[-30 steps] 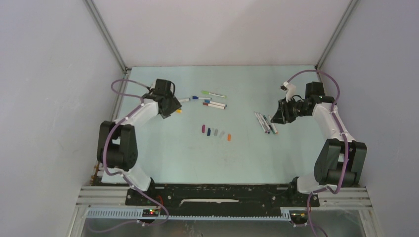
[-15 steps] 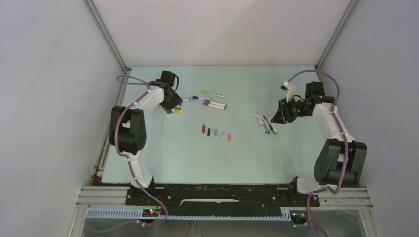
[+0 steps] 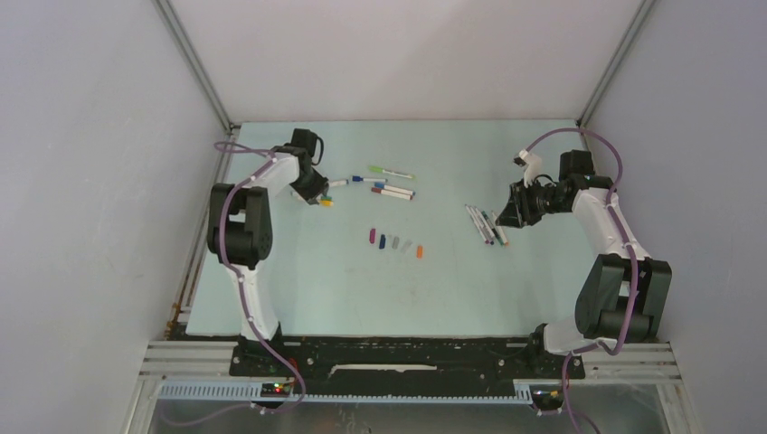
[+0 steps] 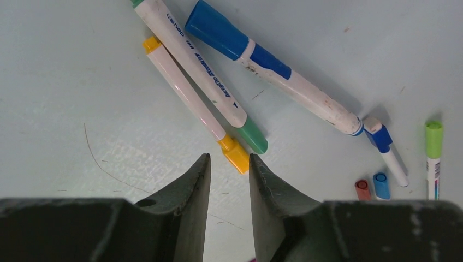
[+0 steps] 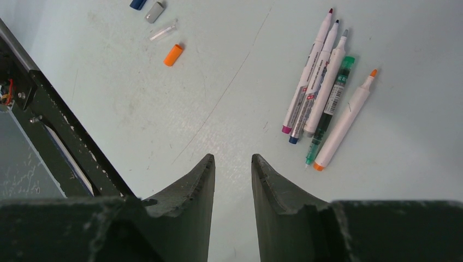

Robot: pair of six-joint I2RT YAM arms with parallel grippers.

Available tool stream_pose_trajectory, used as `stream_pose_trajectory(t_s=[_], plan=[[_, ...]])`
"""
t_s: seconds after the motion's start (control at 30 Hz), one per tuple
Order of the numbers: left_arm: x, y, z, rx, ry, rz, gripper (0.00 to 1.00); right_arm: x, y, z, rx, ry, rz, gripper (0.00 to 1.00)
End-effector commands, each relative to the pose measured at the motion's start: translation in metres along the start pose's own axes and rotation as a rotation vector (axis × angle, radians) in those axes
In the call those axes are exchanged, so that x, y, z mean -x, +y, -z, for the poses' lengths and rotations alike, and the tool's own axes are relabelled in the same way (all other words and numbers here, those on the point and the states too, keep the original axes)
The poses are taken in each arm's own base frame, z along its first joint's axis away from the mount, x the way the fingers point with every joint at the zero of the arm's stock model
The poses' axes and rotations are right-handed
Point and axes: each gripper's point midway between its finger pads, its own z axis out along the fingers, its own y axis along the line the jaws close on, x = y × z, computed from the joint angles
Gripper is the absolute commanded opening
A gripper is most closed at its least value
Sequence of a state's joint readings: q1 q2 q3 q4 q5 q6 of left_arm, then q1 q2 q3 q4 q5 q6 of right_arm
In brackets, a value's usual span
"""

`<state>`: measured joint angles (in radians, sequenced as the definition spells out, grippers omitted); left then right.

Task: Open the pen caps
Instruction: Pick up the pen from the center of the board.

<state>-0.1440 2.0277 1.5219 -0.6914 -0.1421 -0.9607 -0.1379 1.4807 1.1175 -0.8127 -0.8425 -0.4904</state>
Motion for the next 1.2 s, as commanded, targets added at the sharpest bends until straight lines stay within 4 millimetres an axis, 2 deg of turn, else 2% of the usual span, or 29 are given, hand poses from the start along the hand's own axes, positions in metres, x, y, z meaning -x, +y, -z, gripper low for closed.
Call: stream_pose_trajectory(t_s=[0.0, 0.6, 0.8, 0.97, 1.17], plan=[[0.012, -0.013, 0.000, -0.036, 0.004, 0.023, 0.35, 0.016, 0.005, 0.009, 0.001, -0.042, 0.053, 0.34], [0.000, 0.004, -0.020, 0.022, 0.072, -0.026, 0.36, 0.016, 0.004, 0.010, 0.000, -0.041, 0.051, 0.34], [-0.004, 0.016, -0.018, 0.055, 0.080, -0.071, 0.36, 0.016, 0.005, 0.010, -0.001, -0.044, 0.052, 0.34], [-0.006, 0.029, -0.009, 0.072, 0.058, -0.096, 0.34, 0.017, 0.006, 0.011, 0.001, -0.047, 0.056, 0.34], [-0.022, 0.042, -0.007, 0.083, 0.070, -0.127, 0.34, 0.018, 0.008, 0.013, 0.003, -0.053, 0.060, 0.34]])
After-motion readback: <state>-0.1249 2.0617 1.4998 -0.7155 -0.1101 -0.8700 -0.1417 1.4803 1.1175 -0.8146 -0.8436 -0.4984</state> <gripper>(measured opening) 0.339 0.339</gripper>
